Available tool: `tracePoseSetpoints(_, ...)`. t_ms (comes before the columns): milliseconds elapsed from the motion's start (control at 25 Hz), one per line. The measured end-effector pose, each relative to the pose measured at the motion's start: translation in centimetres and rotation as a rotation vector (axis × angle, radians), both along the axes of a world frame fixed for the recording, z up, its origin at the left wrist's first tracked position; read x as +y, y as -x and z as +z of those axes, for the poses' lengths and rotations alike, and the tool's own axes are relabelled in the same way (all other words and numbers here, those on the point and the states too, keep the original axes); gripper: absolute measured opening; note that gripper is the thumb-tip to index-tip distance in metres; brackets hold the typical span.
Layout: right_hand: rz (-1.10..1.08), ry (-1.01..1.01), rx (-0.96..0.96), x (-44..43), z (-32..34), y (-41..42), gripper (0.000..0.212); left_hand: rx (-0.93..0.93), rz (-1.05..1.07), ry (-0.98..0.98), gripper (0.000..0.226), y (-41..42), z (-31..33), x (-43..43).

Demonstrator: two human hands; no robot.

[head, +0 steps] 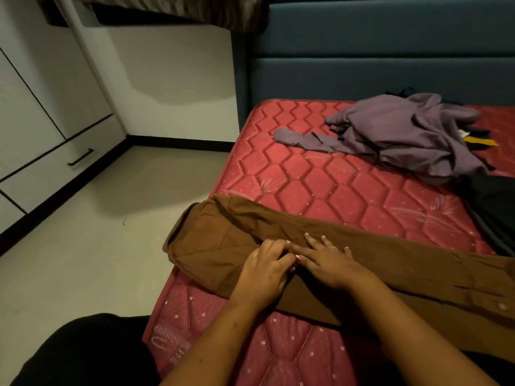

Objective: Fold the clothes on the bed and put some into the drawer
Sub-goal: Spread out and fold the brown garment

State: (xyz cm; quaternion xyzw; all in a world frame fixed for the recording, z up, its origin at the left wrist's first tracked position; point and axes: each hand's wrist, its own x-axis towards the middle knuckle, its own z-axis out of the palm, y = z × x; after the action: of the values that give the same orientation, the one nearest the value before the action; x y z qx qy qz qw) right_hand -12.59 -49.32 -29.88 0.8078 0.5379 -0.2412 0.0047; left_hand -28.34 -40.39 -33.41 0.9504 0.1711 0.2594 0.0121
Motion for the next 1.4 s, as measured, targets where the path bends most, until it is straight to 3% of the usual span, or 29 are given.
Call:
tracePoseSetpoints(120,-0.036,-0.015,0.129,-0.2,0.6,-0.4,0.047,0.012,-0.038,0.000,0.021,1.2,-0.6,0.0)
tracePoseSetpoints(320,-0.083,0.028,0.111,1.2,0.6,0.0,0.047,0.089,-0.058,0.134,0.023,1.7,-1.1,0.3)
tracePoseSetpoints(400,-0.037,-0.082,0.138,2.8,0.7,-0.2,0.043,0.175,-0.080,0.252,0.029,1.7,-0.9,0.7)
tracePoseSetpoints(520,0.066,-0.306,0.217,7.5,1.4,0.6,0.048,0.423,-0.125,0.625,0.044,1.5,0.5,2.8)
tracePoseSetpoints(600,0.091,-0.375,0.200,11.3,2.1,2.0,0.047,0.517,-0.190,0.621,0.036,1.8,1.3,3.9)
tracePoseSetpoints(760,0.049,-0.350,0.173,17.6,2.4,4.4,0.038,0.052,-0.067,0.507,0.017,3.0,2.1,5.7)
tracePoseSetpoints(840,0.050,-0.305,0.186,19.3,2.1,4.8,0.027,-0.115,0.024,0.533,0.021,2.1,2.7,6.1)
tracePoseSetpoints(880,0.059,-0.284,0.181,20.0,2.2,4.7,0.024,-0.152,0.049,0.445,0.027,1.3,2.8,6.1)
tracePoseSetpoints(960,0.087,-0.238,0.147,21.9,2.1,4.3,0.025,0.016,0.083,0.288,0.047,0.2,1.7,5.9)
tracePoseSetpoints(1080,0.082,-0.222,0.102,23.4,0.6,3.4,0.026,0.437,0.054,0.441,0.081,-0.4,0.7,4.7)
tracePoseSetpoints(1160,-0.012,-0.328,0.082,23.0,-1.3,3.9,0.026,0.531,0.047,0.495,0.082,-0.4,0.3,4.6)
tracePoseSetpoints(1280,-0.047,-0.464,-0.111,21.8,-3.2,4.9,0.028,0.640,0.081,0.454,0.068,-0.8,-0.3,5.1)
tracePoseSetpoints(1400,-0.013,-0.367,-0.178,22.3,-2.6,5.2,0.033,0.628,0.068,0.389,0.069,-0.3,-0.2,4.6)
